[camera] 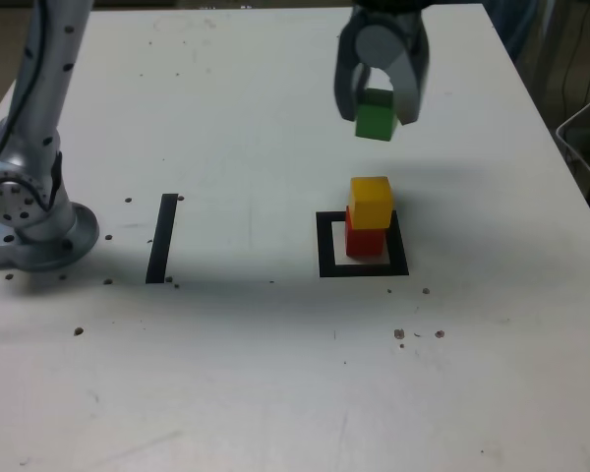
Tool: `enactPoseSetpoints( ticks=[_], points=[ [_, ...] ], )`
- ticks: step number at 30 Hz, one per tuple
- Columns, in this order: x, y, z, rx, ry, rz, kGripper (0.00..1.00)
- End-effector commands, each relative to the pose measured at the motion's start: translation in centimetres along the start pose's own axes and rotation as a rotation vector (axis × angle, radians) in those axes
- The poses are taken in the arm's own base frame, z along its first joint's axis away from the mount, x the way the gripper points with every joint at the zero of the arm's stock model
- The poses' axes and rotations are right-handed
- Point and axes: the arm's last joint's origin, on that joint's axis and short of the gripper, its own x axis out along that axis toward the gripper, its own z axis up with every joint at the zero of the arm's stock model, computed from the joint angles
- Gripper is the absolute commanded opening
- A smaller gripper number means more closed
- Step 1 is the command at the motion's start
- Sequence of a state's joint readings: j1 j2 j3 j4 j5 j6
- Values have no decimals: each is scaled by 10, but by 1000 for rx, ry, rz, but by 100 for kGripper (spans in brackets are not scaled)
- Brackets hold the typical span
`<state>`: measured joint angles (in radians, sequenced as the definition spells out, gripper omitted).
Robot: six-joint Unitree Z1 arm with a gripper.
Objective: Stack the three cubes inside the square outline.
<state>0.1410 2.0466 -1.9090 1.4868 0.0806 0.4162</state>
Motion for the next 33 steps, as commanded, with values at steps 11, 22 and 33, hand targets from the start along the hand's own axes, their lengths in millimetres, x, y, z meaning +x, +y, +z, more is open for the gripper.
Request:
enactPoseSetpoints(
  ticks=[11, 22, 33],
  points=[
    [-14, -46, -19, -80, 7, 33, 24],
    [-1, -74, -7, -99, -23, 12, 24],
    [11, -74, 6, -128, -39, 13, 24]
  ],
)
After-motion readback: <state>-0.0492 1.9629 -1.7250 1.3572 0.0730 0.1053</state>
